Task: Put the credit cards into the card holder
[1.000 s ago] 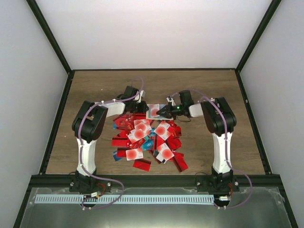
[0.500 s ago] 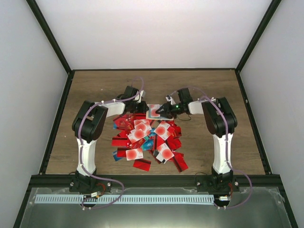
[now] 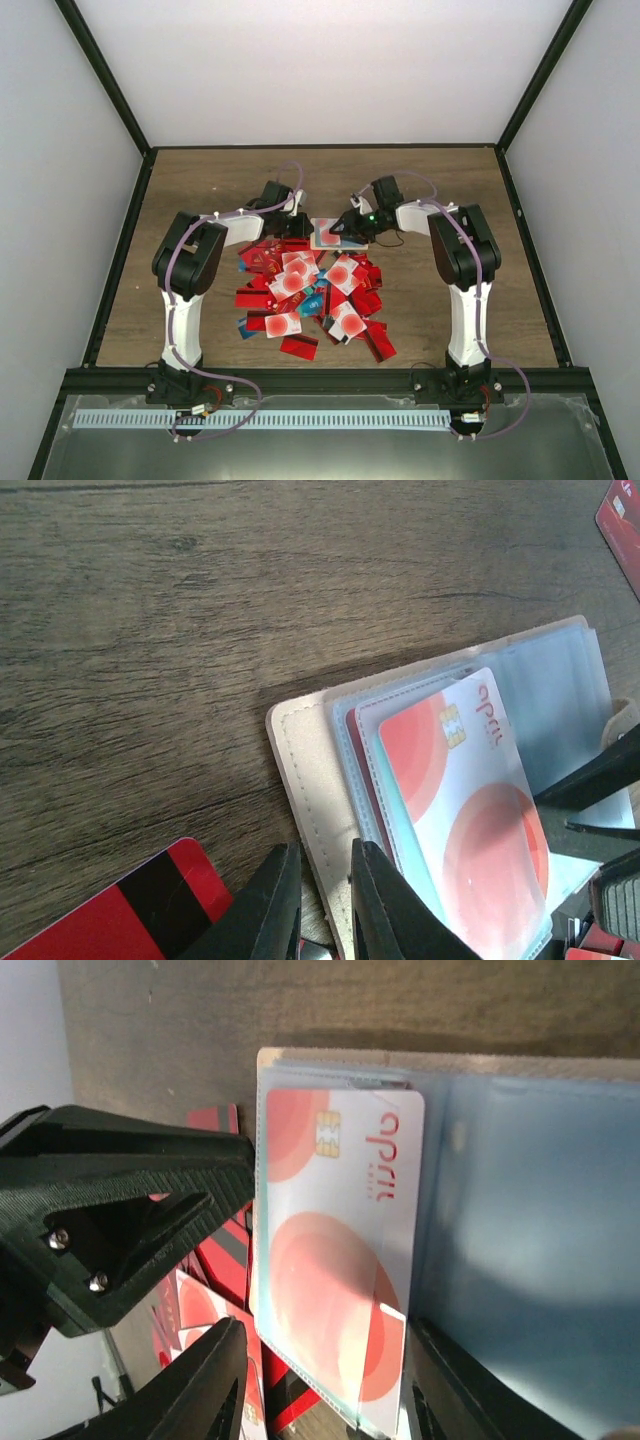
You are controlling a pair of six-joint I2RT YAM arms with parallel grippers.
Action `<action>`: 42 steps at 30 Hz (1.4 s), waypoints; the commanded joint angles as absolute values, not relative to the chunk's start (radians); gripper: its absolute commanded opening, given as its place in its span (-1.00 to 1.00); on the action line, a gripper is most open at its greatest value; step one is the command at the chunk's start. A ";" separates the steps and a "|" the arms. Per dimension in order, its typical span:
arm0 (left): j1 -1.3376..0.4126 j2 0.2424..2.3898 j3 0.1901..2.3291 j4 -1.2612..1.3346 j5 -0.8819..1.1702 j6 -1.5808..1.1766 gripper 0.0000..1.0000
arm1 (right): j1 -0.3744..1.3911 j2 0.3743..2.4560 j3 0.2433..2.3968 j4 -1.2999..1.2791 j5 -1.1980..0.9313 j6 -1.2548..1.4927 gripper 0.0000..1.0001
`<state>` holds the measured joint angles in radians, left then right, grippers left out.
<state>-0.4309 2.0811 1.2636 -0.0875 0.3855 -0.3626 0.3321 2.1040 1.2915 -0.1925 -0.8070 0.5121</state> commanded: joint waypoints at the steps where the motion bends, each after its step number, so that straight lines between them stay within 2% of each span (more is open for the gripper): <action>1: -0.440 2.144 1.250 -0.163 0.388 -0.359 -0.66 | 0.352 2.125 1.363 -0.269 -0.736 0.474 -0.10; 15: -0.440 2.152 1.249 -0.156 0.400 -0.361 -0.67 | 0.413 2.158 1.450 -0.357 -0.640 0.440 -0.11; 42: -0.449 2.128 1.215 -0.127 0.390 -0.416 -0.72 | 0.499 2.176 1.516 -0.397 -0.600 0.471 -0.16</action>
<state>-0.4305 2.0865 1.2602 -0.0731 0.3927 -0.3992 0.4370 2.1349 1.4670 -0.3912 -0.5751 0.4656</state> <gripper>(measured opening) 0.144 0.426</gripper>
